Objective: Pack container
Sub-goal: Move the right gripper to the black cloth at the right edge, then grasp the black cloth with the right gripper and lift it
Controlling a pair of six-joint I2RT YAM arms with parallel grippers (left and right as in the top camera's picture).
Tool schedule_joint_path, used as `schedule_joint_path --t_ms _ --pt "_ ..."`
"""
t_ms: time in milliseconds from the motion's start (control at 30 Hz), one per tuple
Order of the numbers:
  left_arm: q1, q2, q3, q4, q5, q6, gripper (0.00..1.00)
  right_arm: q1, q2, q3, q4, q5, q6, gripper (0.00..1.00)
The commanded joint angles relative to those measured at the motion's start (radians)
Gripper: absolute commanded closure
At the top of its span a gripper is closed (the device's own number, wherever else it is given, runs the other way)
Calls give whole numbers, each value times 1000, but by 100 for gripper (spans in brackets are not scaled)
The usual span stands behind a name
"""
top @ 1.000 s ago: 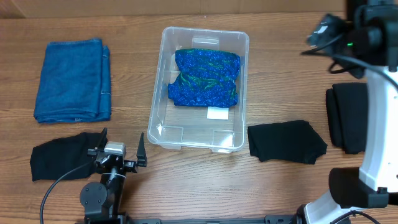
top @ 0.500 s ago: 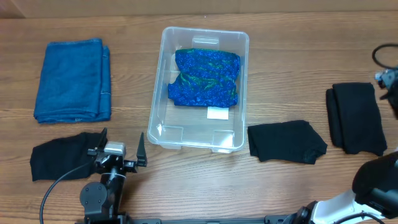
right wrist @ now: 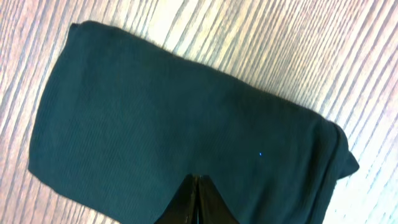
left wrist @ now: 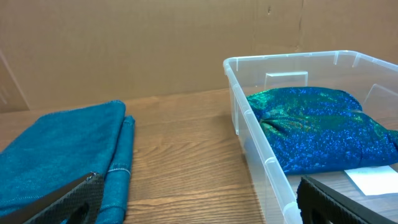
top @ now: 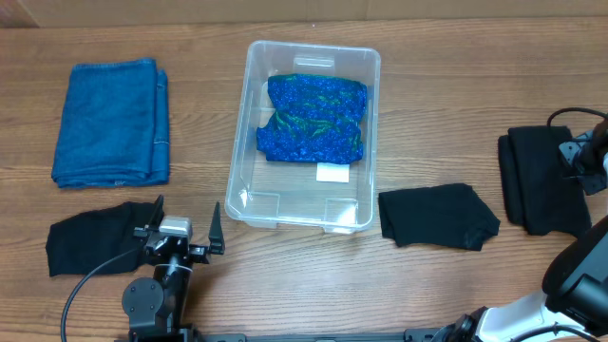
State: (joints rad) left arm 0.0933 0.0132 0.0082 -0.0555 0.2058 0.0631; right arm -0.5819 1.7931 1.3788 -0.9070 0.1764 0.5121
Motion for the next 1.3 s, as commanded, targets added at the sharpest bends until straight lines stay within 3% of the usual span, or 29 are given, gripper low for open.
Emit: schedule_joint_path --t_ms 0,433,633,833,1033,1233,1267 --pt "6 -8 -3 0 -3 19 0 -3 22 -34 30 26 -27 96" --pt "6 -8 -3 0 -3 19 0 -1 178 -34 -18 80 -32 96" --pt "6 -8 -3 0 -3 19 0 5 242 -34 62 -239 16 96" --pt "6 -8 -3 0 -3 19 0 124 295 -34 164 -336 89 96" --pt "6 -8 -3 0 -3 19 0 241 295 -31 286 -505 271 96" --pt "6 -8 -3 0 -3 19 0 253 283 42 309 -693 236 96" --pt "6 -8 -3 0 -3 19 0 254 274 74 304 -745 198 92"
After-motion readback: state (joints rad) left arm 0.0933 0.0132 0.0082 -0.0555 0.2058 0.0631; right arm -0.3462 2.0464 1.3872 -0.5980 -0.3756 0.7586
